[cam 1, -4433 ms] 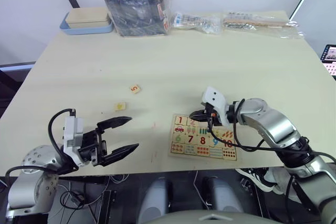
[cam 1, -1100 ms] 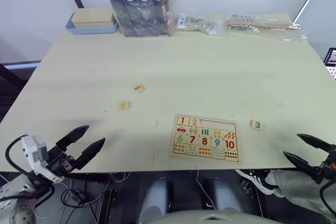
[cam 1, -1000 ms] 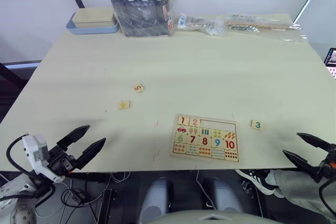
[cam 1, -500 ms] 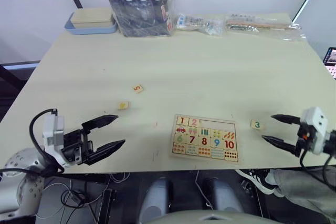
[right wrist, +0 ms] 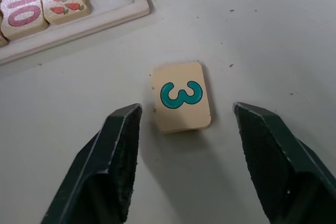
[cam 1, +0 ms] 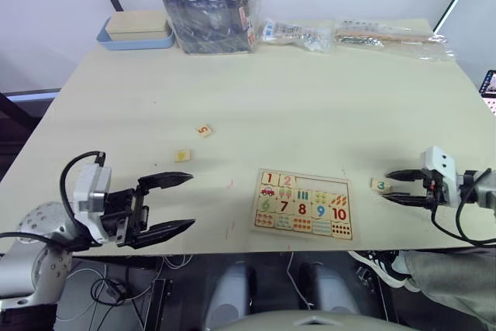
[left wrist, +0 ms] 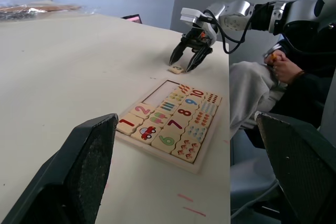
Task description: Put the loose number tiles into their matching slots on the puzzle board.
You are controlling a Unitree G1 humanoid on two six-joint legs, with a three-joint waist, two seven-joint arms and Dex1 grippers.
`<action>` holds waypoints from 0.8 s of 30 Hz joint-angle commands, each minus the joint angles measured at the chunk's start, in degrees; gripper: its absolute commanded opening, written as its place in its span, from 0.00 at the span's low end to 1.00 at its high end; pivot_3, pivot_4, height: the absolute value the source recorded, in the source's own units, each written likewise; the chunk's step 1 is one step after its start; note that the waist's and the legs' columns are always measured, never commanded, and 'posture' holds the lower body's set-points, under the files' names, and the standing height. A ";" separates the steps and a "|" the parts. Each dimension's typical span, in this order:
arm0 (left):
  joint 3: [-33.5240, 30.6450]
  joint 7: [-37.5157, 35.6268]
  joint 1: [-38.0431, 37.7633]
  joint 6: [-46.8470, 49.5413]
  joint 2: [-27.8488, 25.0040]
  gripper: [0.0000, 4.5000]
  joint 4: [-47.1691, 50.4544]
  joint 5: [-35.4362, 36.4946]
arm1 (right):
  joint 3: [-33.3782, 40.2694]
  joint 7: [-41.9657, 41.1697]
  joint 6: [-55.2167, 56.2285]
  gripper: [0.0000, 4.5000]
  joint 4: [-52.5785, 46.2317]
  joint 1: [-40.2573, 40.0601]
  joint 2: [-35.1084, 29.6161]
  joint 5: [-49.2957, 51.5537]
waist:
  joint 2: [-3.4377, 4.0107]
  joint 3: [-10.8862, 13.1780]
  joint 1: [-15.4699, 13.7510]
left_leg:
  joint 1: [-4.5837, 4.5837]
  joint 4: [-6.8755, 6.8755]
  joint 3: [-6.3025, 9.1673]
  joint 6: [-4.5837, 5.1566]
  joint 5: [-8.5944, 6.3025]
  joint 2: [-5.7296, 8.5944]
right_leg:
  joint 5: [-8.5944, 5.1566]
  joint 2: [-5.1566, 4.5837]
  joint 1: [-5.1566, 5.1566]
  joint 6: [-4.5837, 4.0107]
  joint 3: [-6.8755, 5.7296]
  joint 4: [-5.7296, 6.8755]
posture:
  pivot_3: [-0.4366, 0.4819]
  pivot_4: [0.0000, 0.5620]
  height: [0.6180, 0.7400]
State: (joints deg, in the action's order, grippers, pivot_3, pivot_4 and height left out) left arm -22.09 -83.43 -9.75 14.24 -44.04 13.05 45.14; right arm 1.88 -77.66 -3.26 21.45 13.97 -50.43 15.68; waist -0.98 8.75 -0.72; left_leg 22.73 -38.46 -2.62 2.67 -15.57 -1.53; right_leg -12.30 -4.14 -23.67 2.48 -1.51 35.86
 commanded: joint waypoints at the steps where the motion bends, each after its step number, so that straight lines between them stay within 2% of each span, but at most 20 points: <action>1: -1.48 0.55 -0.72 -0.39 0.14 1.00 2.47 1.03 | 0.09 0.13 1.97 0.71 1.08 0.81 0.30 -0.89 | 0.00 0.00 0.01 | -0.01 -0.01 0.00 0.00 0.00 0.00 | 0.00 0.00 0.01 0.00 0.00 0.00 | 0.48 0.27 1.00; 6: -1.58 1.04 -0.92 -0.67 0.14 1.00 2.61 0.87 | 0.21 -0.05 2.23 0.71 1.39 0.91 0.72 -0.49 | -0.01 -0.01 0.00 | -0.06 -0.05 0.01 0.00 0.00 -0.02 | 0.01 0.00 0.07 0.00 0.01 0.03 | 0.48 0.27 1.00; 9: -1.36 1.08 -1.08 -0.92 0.18 1.00 2.67 0.58 | 0.25 0.03 2.70 0.52 0.92 0.51 1.09 -0.34 | -0.01 -0.01 0.01 | -0.06 -0.04 0.00 0.00 0.00 -0.01 | 0.01 0.00 0.06 0.00 0.01 0.02 | 0.48 0.27 1.00; 12: -1.20 1.08 -1.00 -1.02 0.16 1.00 2.58 0.46 | 0.13 0.33 2.93 0.19 0.39 0.08 1.46 -0.45 | 0.00 -0.01 0.01 | -0.06 -0.04 0.00 0.00 0.00 -0.02 | 0.01 0.01 0.06 0.00 0.00 0.03 | 0.48 0.27 1.00; 16: -0.97 1.10 -0.71 -1.20 0.10 1.00 2.24 0.27 | 0.55 0.87 2.07 0.19 -1.98 -0.80 1.10 -0.10 | -0.01 -0.01 0.01 | -0.06 -0.04 0.00 0.00 0.00 -0.02 | 0.01 0.01 0.06 0.00 0.00 0.02 | 0.48 0.27 1.00; 18: -0.86 1.18 -0.50 -1.30 0.06 1.00 2.04 0.13 | 1.56 1.28 0.78 0.19 -6.81 -1.78 -0.20 0.67 | 0.00 0.00 -0.03 | -0.06 -0.04 0.01 0.00 0.00 -0.02 | 0.01 0.01 0.06 0.00 0.00 0.03 | 0.48 0.27 1.00; 20: -0.87 1.24 -0.42 -1.36 0.02 1.00 1.92 0.03 | 1.96 2.57 -3.62 0.19 -12.97 -2.61 -1.84 0.95 | 0.08 0.03 -0.03 | -0.06 -0.04 0.01 0.00 0.00 -0.05 | 0.01 0.01 0.05 0.00 0.01 0.04 | 0.48 0.27 1.00; 24: -1.33 1.14 -0.49 -1.44 -0.18 1.00 1.46 -0.05 | 0.64 4.27 -21.37 0.19 -31.45 -1.39 -7.83 4.02 | 0.15 0.06 0.05 | -0.06 -0.04 -0.02 -0.01 0.00 -0.20 | 0.01 0.00 0.02 0.00 0.02 0.05 | 0.48 0.27 1.00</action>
State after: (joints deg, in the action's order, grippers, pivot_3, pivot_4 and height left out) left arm -22.08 -82.27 -10.26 13.52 -43.92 14.01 44.83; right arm 1.71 -73.82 -18.56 -3.05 11.11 -56.16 17.70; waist -0.83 8.81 -0.67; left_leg 22.68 -38.49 -2.66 2.66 -15.57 -1.78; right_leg -12.30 -4.13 -23.67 2.48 -1.49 35.90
